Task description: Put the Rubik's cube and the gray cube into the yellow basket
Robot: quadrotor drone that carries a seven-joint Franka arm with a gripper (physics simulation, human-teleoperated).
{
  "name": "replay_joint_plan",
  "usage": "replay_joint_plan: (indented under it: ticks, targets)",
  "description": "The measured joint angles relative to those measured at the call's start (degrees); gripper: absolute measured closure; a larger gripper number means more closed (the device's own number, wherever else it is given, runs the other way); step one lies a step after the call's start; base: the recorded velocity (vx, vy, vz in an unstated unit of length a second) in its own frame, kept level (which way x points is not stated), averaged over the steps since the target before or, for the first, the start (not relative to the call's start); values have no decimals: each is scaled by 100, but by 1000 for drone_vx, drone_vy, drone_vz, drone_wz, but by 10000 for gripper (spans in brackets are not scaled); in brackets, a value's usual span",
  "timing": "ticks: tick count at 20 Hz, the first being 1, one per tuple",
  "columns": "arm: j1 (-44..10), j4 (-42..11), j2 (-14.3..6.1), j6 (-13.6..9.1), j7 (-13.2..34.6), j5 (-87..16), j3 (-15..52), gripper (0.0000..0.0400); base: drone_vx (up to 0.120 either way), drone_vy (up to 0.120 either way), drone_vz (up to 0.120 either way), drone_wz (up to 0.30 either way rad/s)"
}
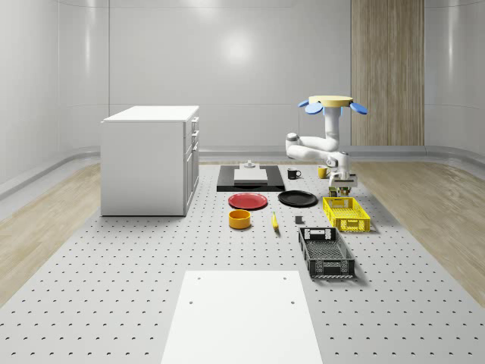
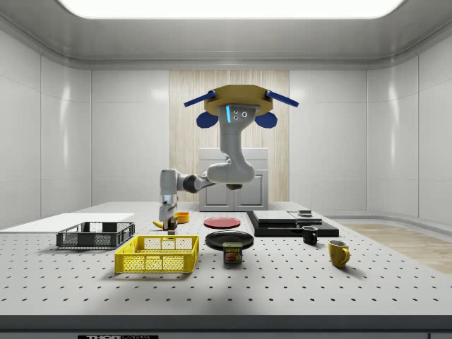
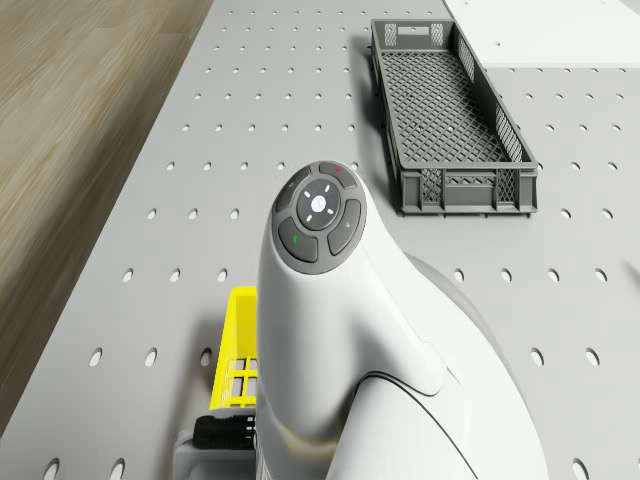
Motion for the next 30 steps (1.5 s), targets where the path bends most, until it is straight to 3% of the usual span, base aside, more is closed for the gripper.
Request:
replay_joint_plan:
  ticks: [5,11,28,30]
  targets:
    - [-68,93,-5,155,8,-380,-409,75,0,0,0,0]
    - [-164,238,26,320,16,-820,-877,75,0,0,-107,0]
    - [-377,691,295,603,-13,-1782,-1857,75,0,0,0,0]
    - [-379,719,329,604,-23,-1839,-1908,54,0,0,0,0]
